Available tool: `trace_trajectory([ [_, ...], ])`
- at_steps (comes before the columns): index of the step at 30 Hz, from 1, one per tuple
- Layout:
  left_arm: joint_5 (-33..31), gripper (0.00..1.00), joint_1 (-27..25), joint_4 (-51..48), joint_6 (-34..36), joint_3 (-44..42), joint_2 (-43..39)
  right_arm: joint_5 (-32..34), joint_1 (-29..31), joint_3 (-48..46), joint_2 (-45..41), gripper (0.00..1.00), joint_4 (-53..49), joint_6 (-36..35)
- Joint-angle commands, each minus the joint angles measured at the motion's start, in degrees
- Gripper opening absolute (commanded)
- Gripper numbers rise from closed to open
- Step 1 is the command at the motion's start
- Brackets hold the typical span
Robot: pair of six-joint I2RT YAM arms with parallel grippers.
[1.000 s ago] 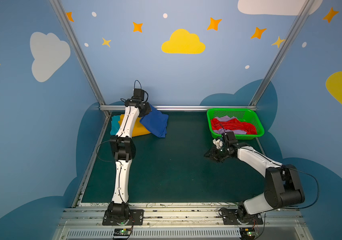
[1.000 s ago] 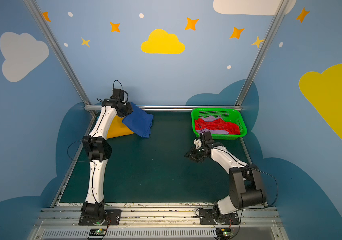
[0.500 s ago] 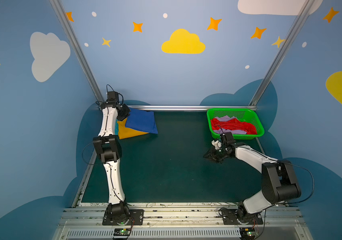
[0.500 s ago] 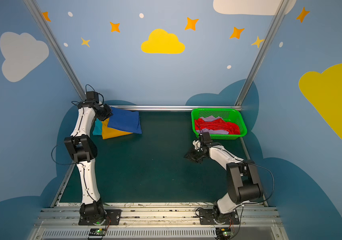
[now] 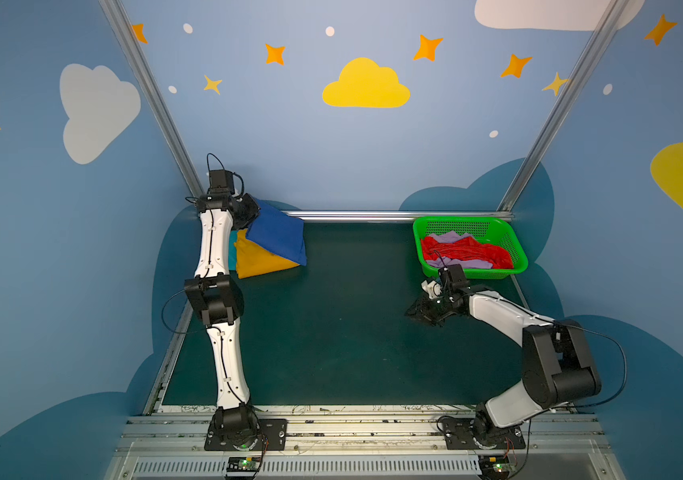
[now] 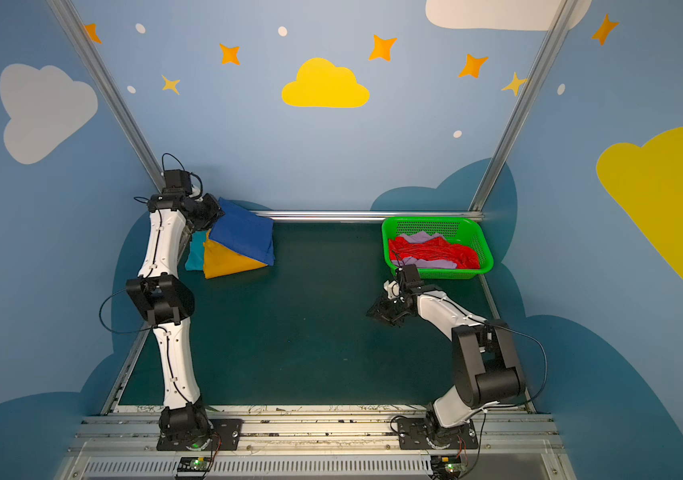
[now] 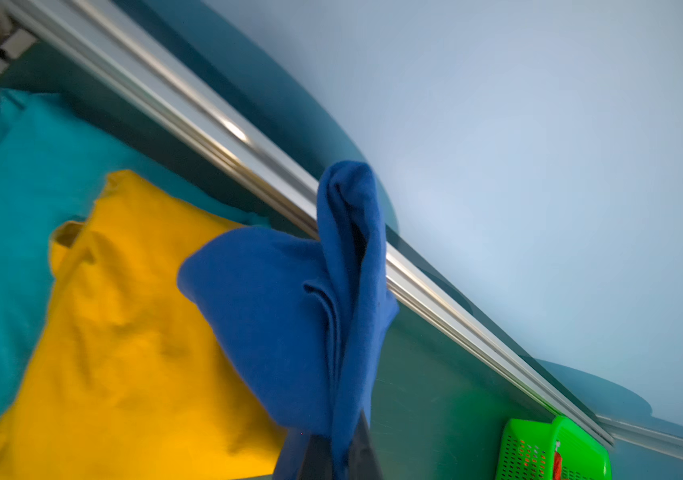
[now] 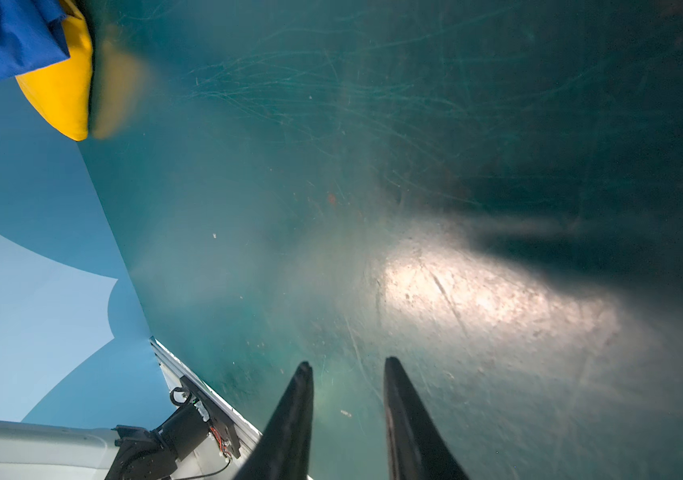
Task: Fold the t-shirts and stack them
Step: 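Lower the blue shirt onto the yellow shirt stack with the left gripper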
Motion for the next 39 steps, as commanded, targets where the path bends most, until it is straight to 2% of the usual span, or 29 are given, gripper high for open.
trace_trajectory([
  [1, 1.2, 0.04, 2.9, 2.9, 1.0, -5.4, -1.8, 0.1, 0.5, 1.1, -0.7, 0.30, -0.5, 0.1],
  [5, 1.7, 0.04, 4.9, 5.7, 1.1, -11.2, -0.8, 0.2, 0.5, 1.4, -0.4, 0.31, -0.9, 0.0],
  [9, 1.8, 0.04, 7.2, 6.6, 0.9, -13.0, 1.3, 0.3, 0.5, 1.4, -0.5, 0.31, -1.0, 0.0],
  [17, 1.5, 0.04, 7.6, 2.0, 4.0, -5.9, 5.3, 0.4, 0.6, 2.2, -0.2, 0.30, -1.6, 0.0],
  [23, 1.9, 0.04, 7.5, 1.0, 4.7, -3.7, 3.2, 0.9, 1.3, 2.5, -0.2, 0.30, -1.8, 0.4],
  [27, 0.3, 0.06, 7.7, 2.0, 5.1, -8.3, 2.5, 0.9, 1.7, 2.4, -0.2, 0.30, -1.3, 0.8],
  [29, -1.5, 0.10, 8.0, 3.4, 4.4, -12.1, 2.5, 1.0, 1.9, 2.5, -0.4, 0.30, -1.4, 0.8],
  [33, -5.9, 0.11, 8.6, 5.7, 3.3, -16.5, 2.6, 1.9, 1.8, 2.7, -1.1, 0.30, -2.8, 0.0],
  [36, -7.9, 0.12, 8.7, 5.0, 3.1, -15.6, 5.0, 2.2, 1.8, 2.8, -1.1, 0.31, -3.1, -0.3],
  [39, -10.8, 0.15, 8.8, 2.5, 3.0, -10.9, 8.8, 2.2, 1.8, 3.0, -1.1, 0.31, -3.1, -0.3],
])
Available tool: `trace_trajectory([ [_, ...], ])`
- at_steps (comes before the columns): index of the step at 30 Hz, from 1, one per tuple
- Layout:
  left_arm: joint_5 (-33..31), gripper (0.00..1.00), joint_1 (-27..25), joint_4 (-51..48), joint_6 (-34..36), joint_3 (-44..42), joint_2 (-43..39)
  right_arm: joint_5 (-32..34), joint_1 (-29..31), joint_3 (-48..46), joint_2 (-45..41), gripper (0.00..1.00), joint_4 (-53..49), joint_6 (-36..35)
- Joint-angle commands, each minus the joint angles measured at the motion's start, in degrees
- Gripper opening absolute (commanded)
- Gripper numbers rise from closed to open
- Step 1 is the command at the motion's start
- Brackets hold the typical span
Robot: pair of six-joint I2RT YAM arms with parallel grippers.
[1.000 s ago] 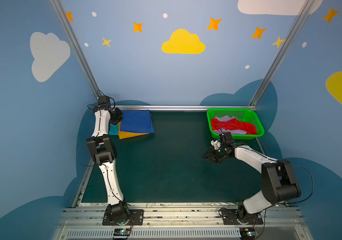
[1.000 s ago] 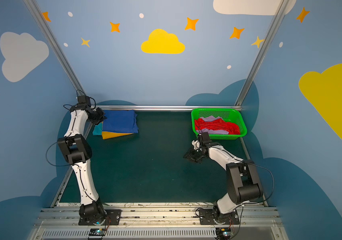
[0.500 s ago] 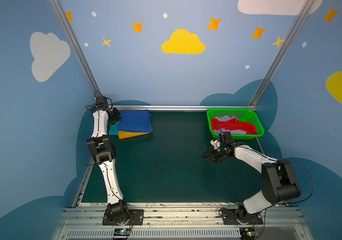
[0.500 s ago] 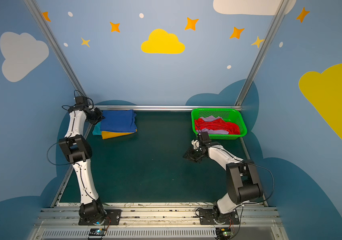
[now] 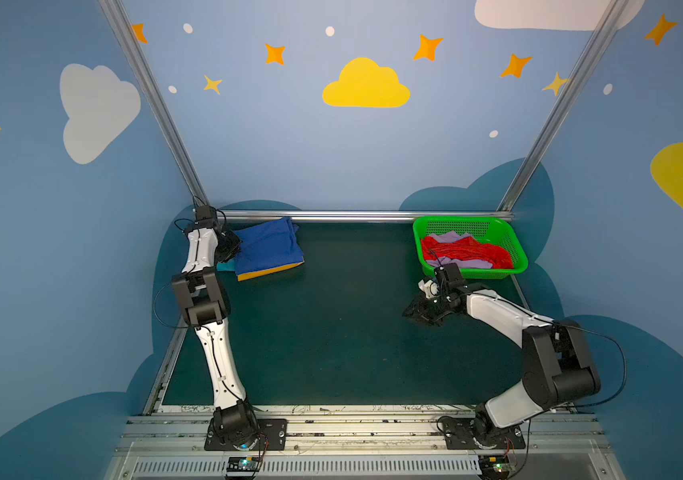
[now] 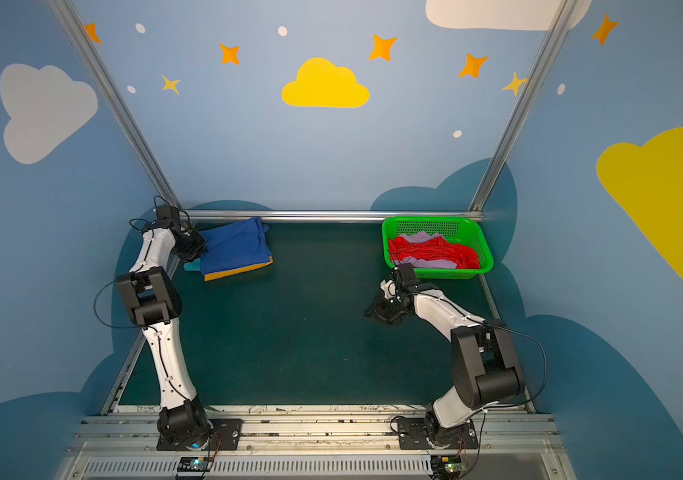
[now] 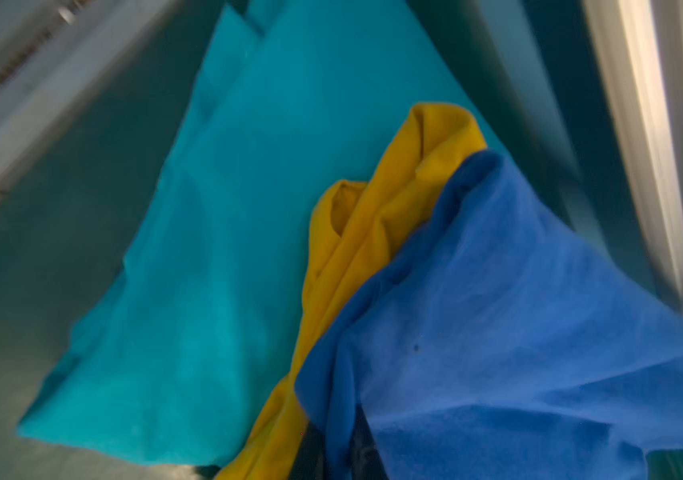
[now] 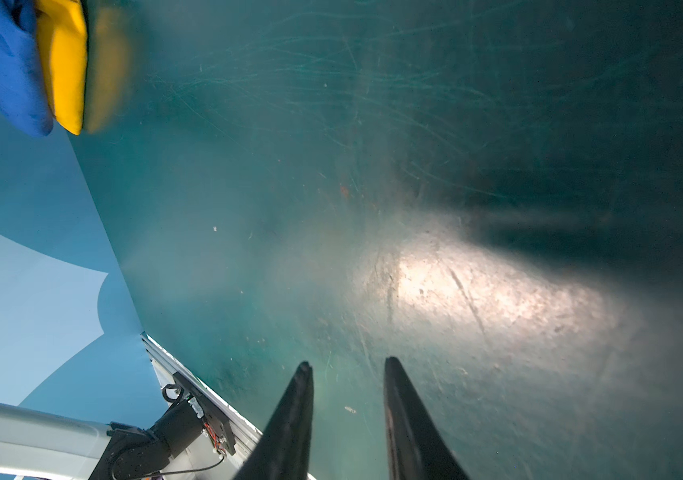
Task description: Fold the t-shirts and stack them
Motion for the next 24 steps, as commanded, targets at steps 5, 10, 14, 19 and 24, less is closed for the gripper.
trace_trajectory([
  [5, -7.1, 0.27, 0.2, -2.8, 0.5, 7.5, 5.9, 0.7, 0.1, 2.1, -0.9, 0.30, -1.6, -0.7],
  [10, -10.9, 0.48, -0.1, -7.0, 1.6, 12.8, 5.7, 0.7, 0.2, 2.8, -1.7, 0.33, -1.5, -0.7],
  [14, -13.2, 0.66, -1.5, -7.5, 2.5, 10.5, -1.0, 3.6, 0.5, 3.6, -4.8, 0.39, -1.6, -1.1],
  [19, -17.7, 0.73, -3.4, -6.0, 0.4, 1.5, -14.5, 9.5, 1.3, 7.1, -11.6, 0.45, -6.0, -2.7],
  [24, -15.3, 0.73, -4.3, -1.7, -2.4, -12.3, -25.3, 11.9, 1.8, 7.0, -20.2, 0.47, -7.1, -4.4],
])
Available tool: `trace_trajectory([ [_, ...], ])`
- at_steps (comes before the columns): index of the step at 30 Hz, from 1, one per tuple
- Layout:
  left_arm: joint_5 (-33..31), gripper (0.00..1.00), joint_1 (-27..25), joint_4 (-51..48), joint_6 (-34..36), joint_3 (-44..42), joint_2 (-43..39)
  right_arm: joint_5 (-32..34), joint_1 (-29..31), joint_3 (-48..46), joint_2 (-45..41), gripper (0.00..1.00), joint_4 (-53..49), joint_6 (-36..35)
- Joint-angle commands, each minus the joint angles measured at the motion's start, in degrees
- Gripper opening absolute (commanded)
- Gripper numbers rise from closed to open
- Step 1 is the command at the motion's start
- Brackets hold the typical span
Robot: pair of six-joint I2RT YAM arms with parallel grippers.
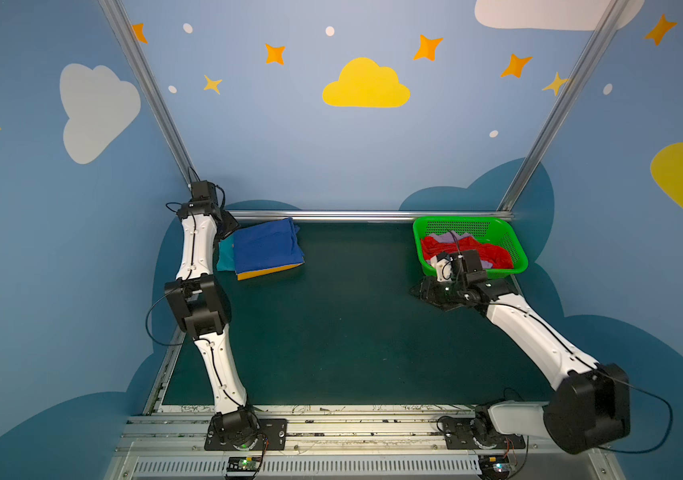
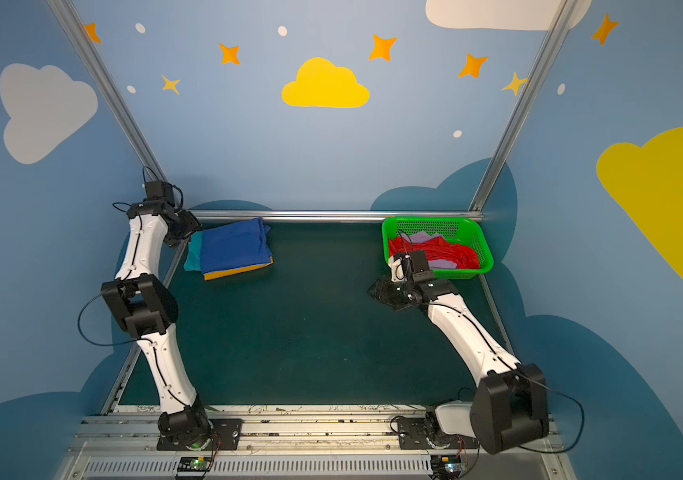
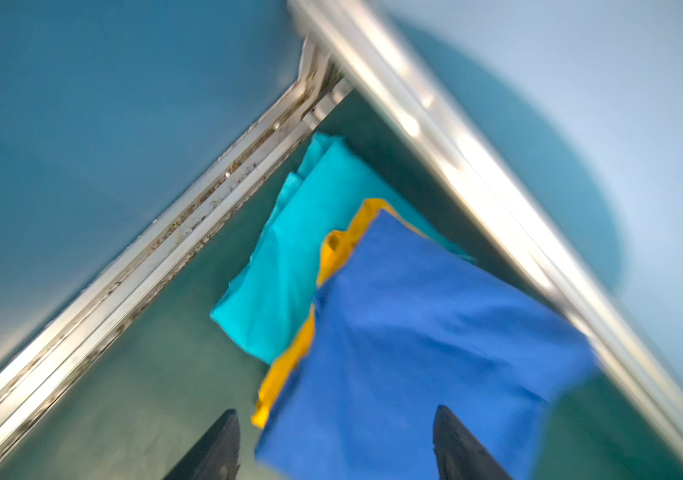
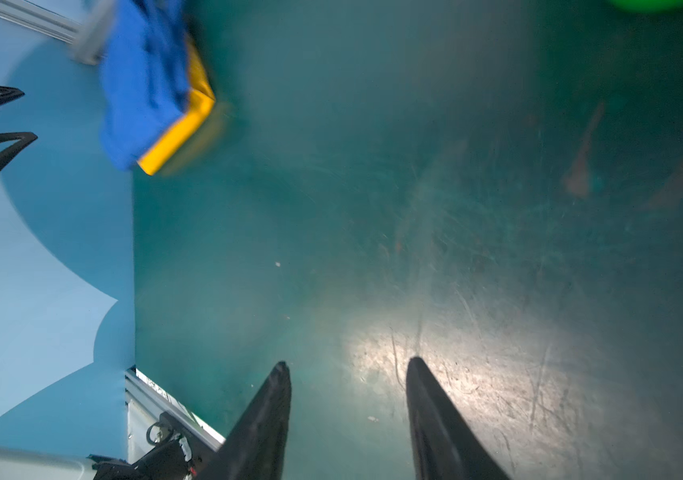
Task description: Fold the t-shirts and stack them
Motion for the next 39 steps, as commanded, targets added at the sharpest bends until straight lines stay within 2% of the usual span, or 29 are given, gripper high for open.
trace_trajectory([
  [1, 0.7, 0.73, -0.3, 3.5, -1.8, -8.9, -5.8, 2.8, 0.5, 0.0, -5.2, 0.48, -2.0, -2.5],
  [3, 3.5, 0.66, -0.3, 7.1, -2.1, -15.2, -8.4, 2.0, 0.5, -2.1, -8.4, 0.48, 0.3, -3.8],
  [6, 4.7, 0.49, -0.2, 9.7, -2.7, -21.1, -9.7, 3.3, 0.6, -7.4, -13.2, 0.49, 5.7, -2.7],
  [8, 5.6, 0.52, 0.1, 11.0, -2.7, -23.0, -9.4, 4.5, 0.6, -9.8, -15.4, 0.51, 7.6, -2.2],
  [11, 9.5, 0.69, 1.3, 13.6, -2.4, -24.0, -6.9, 4.4, 0.5, -10.6, -15.2, 0.51, 7.4, -2.4],
  [14, 15.2, 0.74, 2.7, 16.6, -2.2, -23.2, -2.8, 2.8, 0.6, -9.8, -12.5, 0.51, 7.7, -2.6],
  [19, 20.6, 0.71, 4.8, 21.9, -3.9, -21.6, 3.3, 0.8, 0.6, -9.0, -7.8, 0.48, 9.7, -2.0],
  [25, 19.2, 0.61, 5.4, 21.5, -4.2, -18.7, 8.9, 0.1, 0.7, -8.7, -3.2, 0.46, 11.8, 0.3],
  [32, 18.0, 0.60, 4.1, 20.7, -4.3, -17.4, 12.1, -0.4, 1.9, -7.0, 0.7, 0.45, 12.9, 1.5],
  [37, 17.4, 0.66, 2.7, 20.9, -4.3, -18.8, 12.6, -0.2, 2.4, -6.5, 1.7, 0.45, 12.4, 1.4],
  [39, 17.7, 0.58, 2.5, 22.1, -4.4, -20.4, 12.4, 0.1, 2.4, -6.5, 1.6, 0.45, 12.0, 1.0],
])
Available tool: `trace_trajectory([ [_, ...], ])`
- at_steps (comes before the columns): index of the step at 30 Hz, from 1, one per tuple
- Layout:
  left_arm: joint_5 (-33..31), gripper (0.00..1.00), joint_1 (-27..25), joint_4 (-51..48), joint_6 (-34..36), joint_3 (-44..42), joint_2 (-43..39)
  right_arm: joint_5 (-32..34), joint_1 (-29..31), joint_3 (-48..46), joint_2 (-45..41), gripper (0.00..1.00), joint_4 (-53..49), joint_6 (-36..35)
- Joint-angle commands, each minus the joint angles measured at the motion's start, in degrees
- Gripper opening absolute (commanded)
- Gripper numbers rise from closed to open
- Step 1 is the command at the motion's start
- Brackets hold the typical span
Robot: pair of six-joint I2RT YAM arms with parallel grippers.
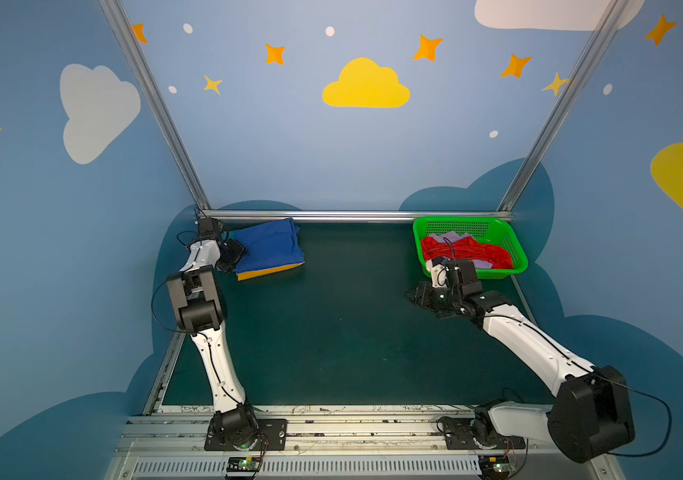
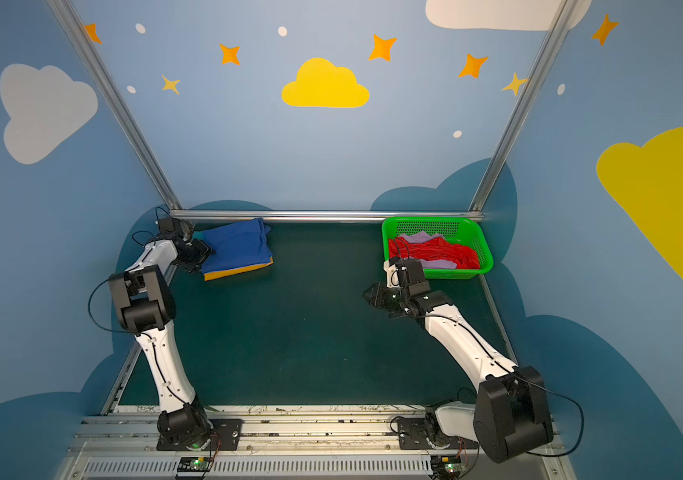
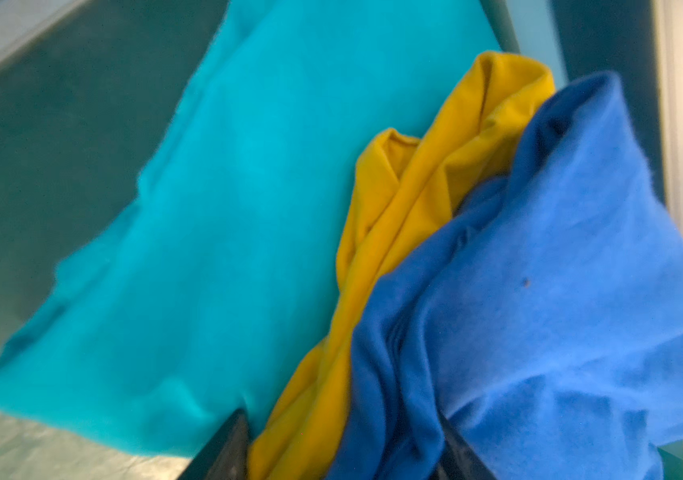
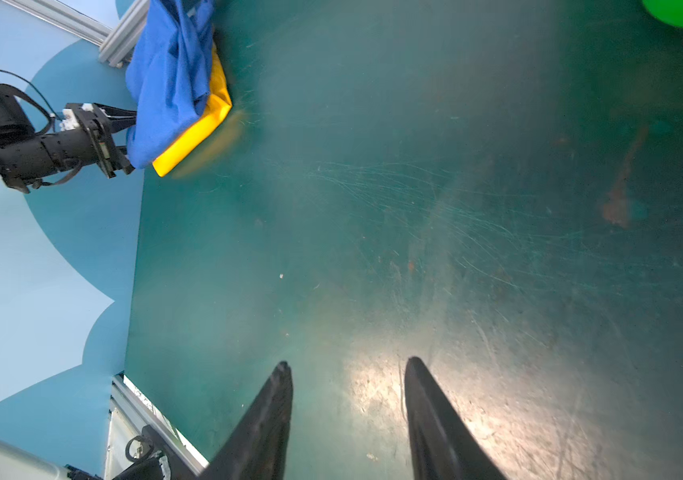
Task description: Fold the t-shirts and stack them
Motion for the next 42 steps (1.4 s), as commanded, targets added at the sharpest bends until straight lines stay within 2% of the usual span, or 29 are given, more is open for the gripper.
trace_trajectory([
  [1, -0.1, 0.49, -1.1, 0.0, 0.1, -2.1, 1.5, 0.1, 0.3, 1.7, 0.2, 0.45, -0.3, -0.3],
  [3, -0.3, 0.22, -1.1, 0.1, 0.0, -2.2, 1.3, 0.5, 0.2, 1.7, 0.2, 0.45, -0.7, -0.5],
  [4, -0.4, 0.16, -1.1, 0.0, 0.0, -2.1, 1.1, 0.5, 0.2, 1.7, 0.1, 0.45, -0.8, -0.5],
  [10, -2.1, 0.04, -1.3, -5.8, 1.1, 3.7, 0.2, 0.4, 0.2, 1.6, 0.4, 0.45, -1.2, -0.2],
  [18, -4.2, 0.04, -3.2, -14.8, 4.1, 16.1, 1.5, -0.4, 0.1, 2.6, 1.9, 0.45, -3.2, 0.2],
  [27, -5.8, 0.04, -3.7, -26.9, 8.2, 39.1, 9.8, -0.2, -0.2, 6.3, 5.2, 0.44, -9.2, 0.5],
  [33, -7.7, 0.04, -1.3, -26.6, 10.8, 41.1, 11.1, -0.5, -0.2, 6.2, 6.0, 0.44, -8.8, 0.7],
  [42, -0.6, 0.04, 1.3, -26.5, 13.5, 45.3, 11.0, -2.2, -0.1, 4.6, 9.0, 0.43, -5.6, 2.6],
])
